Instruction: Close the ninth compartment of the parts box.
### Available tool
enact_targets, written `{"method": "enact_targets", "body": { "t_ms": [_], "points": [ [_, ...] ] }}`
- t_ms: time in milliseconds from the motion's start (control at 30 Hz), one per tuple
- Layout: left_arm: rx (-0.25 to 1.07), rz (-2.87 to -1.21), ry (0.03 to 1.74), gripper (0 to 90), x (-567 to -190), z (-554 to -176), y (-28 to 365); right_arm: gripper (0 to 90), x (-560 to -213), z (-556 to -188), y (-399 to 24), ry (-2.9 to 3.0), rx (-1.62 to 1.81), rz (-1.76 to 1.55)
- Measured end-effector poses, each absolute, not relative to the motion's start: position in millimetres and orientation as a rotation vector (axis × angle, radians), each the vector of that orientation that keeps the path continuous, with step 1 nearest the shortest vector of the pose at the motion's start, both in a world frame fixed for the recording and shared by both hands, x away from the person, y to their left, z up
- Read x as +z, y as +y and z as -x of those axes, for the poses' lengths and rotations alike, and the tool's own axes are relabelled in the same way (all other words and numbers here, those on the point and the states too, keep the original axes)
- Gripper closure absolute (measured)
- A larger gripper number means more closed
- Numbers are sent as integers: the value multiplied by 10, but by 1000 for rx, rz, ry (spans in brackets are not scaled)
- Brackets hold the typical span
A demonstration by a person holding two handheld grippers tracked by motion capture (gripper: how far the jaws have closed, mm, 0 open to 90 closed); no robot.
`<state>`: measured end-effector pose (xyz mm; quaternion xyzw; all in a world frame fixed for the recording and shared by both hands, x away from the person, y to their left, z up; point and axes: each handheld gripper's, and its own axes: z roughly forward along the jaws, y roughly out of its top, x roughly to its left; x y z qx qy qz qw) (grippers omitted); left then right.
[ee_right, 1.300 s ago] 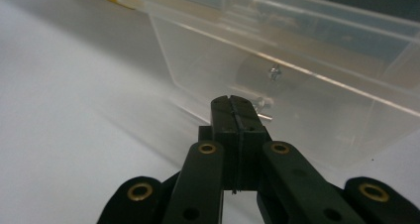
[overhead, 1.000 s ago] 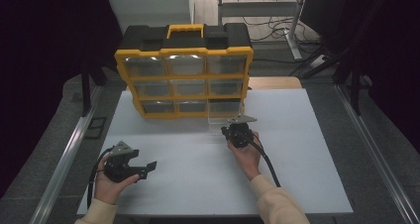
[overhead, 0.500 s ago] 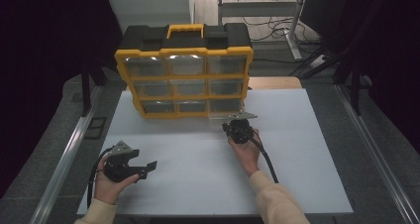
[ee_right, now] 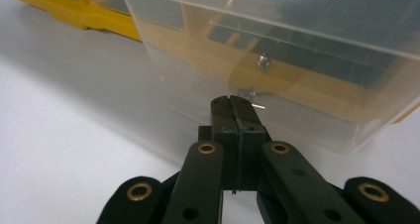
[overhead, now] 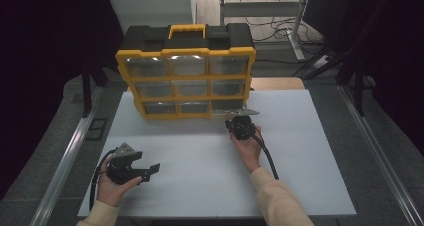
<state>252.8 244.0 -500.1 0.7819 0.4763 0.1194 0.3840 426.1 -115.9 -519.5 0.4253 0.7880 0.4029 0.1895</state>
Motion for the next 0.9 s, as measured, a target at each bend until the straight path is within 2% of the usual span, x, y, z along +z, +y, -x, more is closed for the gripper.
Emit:
{"method": "enact_targets", "body": {
  "t_ms": [900],
  "points": [
    [301, -2016, 1204, 143, -5037, -2569, 2428, 900, -5188, -4604, -1188, 2151, 1155, -1251]
  ]
}}
